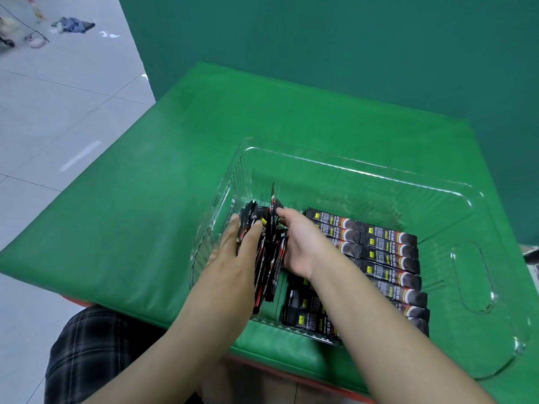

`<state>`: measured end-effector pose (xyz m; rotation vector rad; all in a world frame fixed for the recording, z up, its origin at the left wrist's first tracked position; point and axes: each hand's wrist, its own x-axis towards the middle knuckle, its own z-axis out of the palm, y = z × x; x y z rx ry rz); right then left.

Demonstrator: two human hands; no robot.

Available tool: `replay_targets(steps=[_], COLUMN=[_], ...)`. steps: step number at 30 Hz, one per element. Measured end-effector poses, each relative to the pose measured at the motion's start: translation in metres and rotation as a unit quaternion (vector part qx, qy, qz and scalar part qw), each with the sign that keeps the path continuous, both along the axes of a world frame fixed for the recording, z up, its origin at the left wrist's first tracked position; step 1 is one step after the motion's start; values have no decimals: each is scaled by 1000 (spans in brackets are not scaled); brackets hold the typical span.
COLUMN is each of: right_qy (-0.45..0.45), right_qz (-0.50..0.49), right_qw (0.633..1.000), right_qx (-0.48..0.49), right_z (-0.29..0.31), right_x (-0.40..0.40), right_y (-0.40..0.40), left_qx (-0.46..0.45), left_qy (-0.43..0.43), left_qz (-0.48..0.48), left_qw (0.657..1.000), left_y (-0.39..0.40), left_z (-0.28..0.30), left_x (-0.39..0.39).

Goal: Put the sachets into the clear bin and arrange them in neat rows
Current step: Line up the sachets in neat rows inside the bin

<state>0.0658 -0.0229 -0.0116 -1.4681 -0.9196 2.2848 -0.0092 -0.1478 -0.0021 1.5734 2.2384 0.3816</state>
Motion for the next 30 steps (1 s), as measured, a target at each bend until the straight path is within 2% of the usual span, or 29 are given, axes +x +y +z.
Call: replay_targets(steps=[6,9,12,19,24,30], right_qy=[23,19,21,52,67,64], right_qz=[-4,-6,-20,-60,-53,-41], right_qw=[1000,1000,1000,996,996,996], right_qx=[-13,-9,-6,-34,-35,-51], right_z=[0,2,3,-6,-12,-7], right_x=[-1,0,1,-1,-3,-2], right_y=[-1,-2,-3,-7,-12,-12], left_qx=[-7,26,12,2,-32,-126], left_qy=[1,-33,-70,-90,-9,-8], left_qz=[32,47,70,39,72,56], left_qw=[999,998,995,995,997,990], left_y=[-2,6,19,20,2,17], left_z=[5,2,-3,-13,-5,-9], left_x=[4,4,3,6,14,15])
